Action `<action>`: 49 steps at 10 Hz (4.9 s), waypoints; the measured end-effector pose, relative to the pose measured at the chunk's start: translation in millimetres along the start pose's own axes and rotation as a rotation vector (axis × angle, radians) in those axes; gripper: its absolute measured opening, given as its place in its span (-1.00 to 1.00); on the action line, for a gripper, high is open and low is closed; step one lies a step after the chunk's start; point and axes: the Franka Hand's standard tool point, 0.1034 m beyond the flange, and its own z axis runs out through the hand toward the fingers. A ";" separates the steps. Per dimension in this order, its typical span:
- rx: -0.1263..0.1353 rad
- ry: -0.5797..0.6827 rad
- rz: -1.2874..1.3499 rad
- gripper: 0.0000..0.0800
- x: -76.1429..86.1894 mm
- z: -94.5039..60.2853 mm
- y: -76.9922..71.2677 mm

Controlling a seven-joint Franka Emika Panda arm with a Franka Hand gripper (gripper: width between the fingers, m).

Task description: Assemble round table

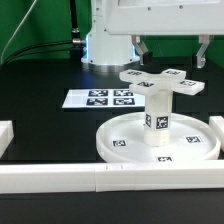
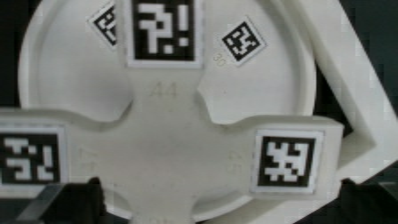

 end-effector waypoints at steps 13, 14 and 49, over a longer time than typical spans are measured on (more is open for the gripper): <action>-0.104 -0.015 -1.307 0.62 4.7 -0.8 1.3; -0.110 -0.005 -1.366 0.62 3.7 -1.8 -2.0; -0.196 -0.039 -1.453 0.11 -3.4 27.7 18.7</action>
Offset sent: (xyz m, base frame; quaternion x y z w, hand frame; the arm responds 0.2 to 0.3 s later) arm 0.0066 0.0026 0.0024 -0.0125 -0.0325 -0.3836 0.9228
